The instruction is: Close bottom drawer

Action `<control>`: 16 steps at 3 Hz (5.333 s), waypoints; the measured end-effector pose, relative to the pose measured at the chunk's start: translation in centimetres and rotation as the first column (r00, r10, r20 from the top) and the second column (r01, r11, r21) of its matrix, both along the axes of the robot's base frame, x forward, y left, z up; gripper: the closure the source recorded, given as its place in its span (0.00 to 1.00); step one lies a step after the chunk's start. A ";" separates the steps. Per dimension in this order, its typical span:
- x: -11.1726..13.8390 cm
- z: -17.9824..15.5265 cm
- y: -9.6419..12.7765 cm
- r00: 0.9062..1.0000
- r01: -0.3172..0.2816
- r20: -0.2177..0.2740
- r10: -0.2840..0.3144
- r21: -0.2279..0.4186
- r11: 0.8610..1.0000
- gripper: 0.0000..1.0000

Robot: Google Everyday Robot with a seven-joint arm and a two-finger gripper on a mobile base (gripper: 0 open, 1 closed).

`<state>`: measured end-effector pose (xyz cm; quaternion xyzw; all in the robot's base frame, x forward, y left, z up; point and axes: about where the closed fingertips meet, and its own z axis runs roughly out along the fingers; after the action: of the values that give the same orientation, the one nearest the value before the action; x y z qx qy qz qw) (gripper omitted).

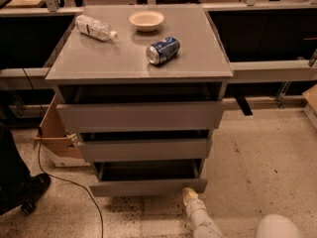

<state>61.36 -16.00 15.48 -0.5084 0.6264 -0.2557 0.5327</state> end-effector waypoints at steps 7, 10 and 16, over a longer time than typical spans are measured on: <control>-8.1 6.1 5.9 0.992 -0.114 -0.100 0.077 -0.455 0.883 0.51; -13.4 8.5 8.8 0.975 -0.051 0.093 0.201 -0.790 0.611 0.54; -21.9 18.6 18.0 0.711 0.186 0.383 0.590 -0.911 0.367 0.34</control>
Offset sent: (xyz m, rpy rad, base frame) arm 0.0000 0.0176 0.0366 -0.3156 -0.0425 -0.0353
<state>39.50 1.96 34.06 -0.6643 0.0703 -0.6415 0.3772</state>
